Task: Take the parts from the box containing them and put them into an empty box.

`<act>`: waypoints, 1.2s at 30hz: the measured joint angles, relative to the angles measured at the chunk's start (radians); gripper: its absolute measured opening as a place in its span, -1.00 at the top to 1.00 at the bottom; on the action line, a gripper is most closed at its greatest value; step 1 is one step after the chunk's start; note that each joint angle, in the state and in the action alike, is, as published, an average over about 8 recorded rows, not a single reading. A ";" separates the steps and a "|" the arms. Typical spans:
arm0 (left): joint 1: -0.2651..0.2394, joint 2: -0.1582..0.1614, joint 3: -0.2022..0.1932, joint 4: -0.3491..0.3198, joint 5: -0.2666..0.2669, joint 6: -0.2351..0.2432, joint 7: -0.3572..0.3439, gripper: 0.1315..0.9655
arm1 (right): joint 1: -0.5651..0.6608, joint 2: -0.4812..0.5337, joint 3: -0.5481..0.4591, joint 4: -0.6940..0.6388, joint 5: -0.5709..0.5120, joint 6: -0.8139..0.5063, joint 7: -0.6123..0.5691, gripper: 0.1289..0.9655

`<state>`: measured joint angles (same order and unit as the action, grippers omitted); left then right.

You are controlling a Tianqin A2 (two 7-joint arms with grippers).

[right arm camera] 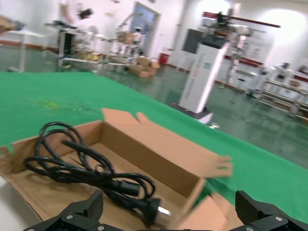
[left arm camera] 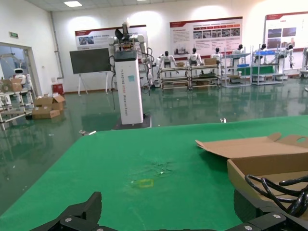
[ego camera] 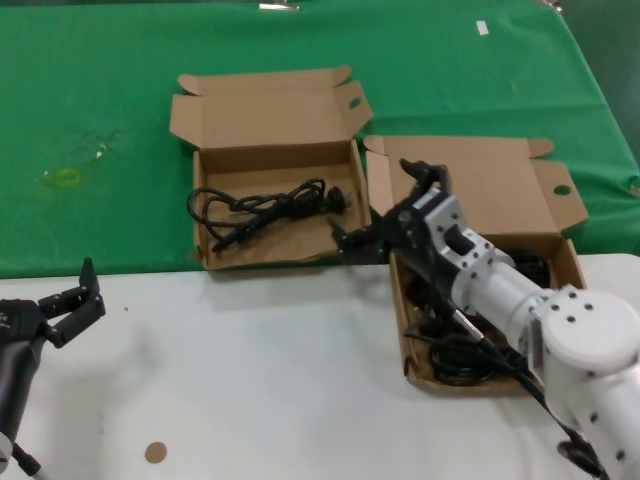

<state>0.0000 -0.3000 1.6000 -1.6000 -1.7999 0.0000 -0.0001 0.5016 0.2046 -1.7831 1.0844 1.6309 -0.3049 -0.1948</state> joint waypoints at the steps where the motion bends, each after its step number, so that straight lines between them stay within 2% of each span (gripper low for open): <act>1: 0.000 0.000 0.000 0.000 0.000 0.000 0.000 -0.91 | -0.019 0.004 0.007 0.019 0.006 0.011 0.007 -1.00; 12: 0.000 0.000 0.000 0.000 0.000 0.000 0.000 -1.00 | -0.233 0.044 0.085 0.239 0.078 0.141 0.090 -1.00; 22: 0.000 0.000 0.000 0.000 0.000 0.000 0.000 -1.00 | -0.415 0.079 0.152 0.427 0.140 0.252 0.161 -1.00; 36: 0.000 0.000 0.000 0.000 0.000 0.000 0.000 -1.00 | -0.453 0.086 0.165 0.466 0.153 0.275 0.176 -1.00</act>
<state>0.0000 -0.3000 1.6000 -1.6000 -1.8000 0.0000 -0.0001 0.0487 0.2907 -1.6178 1.5500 1.7836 -0.0296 -0.0188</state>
